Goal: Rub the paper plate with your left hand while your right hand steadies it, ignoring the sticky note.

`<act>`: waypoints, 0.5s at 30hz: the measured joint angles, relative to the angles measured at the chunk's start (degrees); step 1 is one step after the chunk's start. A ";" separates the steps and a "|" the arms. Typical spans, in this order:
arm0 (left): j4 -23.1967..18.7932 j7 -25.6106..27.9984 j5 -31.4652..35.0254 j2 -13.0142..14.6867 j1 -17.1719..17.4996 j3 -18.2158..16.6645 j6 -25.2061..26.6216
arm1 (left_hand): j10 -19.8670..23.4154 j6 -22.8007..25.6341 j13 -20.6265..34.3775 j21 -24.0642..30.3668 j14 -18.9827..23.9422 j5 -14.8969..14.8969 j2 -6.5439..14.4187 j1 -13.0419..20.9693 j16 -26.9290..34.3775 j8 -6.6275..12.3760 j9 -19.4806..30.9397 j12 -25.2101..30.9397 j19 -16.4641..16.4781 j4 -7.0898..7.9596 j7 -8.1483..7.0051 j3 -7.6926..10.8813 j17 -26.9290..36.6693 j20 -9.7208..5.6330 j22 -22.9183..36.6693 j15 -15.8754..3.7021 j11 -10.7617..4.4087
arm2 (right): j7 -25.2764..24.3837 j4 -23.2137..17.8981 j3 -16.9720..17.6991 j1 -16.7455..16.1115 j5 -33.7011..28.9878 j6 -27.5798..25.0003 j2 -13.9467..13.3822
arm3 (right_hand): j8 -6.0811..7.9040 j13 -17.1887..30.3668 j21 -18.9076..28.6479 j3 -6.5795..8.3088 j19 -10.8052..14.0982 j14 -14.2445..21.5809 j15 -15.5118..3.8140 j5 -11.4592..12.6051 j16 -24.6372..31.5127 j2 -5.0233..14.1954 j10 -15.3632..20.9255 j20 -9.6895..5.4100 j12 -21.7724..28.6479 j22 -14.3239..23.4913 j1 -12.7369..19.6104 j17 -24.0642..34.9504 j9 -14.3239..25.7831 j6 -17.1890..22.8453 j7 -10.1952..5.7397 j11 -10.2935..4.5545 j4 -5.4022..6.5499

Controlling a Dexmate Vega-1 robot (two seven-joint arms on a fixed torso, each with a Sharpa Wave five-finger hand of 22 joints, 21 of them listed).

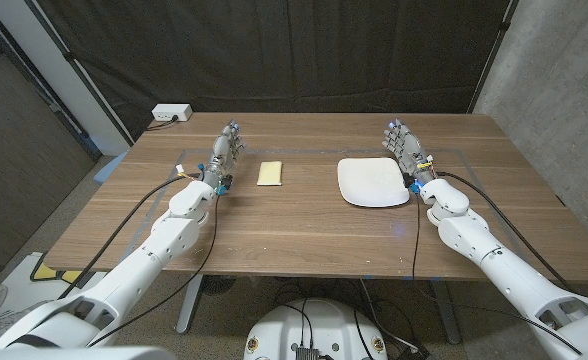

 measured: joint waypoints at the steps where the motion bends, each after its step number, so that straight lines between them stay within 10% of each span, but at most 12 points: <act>1: 0.06 -0.02 0.01 -0.02 -0.06 0.02 0.00 | 0.00 0.00 0.00 0.00 0.00 0.00 0.00 0.00 0.00 0.00 0.00 0.00 0.00 0.00 0.00 0.00 0.00 0.00 0.00 0.00 0.00 | -0.02 0.00 0.01 0.00 0.00 -0.01 0.00 | 0.00 0.00 0.00 0.00 0.00 0.00 0.00 0.00 0.00 0.09 0.00 0.00 0.00 0.00 0.09 0.00 0.00 0.00 0.00 0.00 0.00; 15: 1.22 -0.31 0.36 -0.64 -1.18 0.48 0.00 | 0.01 0.00 0.00 0.00 0.00 0.00 -0.46 0.46 0.00 0.00 -0.01 0.00 0.01 0.00 0.00 0.00 0.00 0.01 -0.01 0.00 0.01 | -0.75 -0.61 0.08 -0.15 -0.40 -0.90 -0.54 | 0.00 0.00 -0.01 0.00 0.00 0.00 0.00 0.00 0.00 0.07 -0.01 0.00 0.00 0.00 0.07 -0.01 -0.01 -0.01 0.00 -0.01 0.00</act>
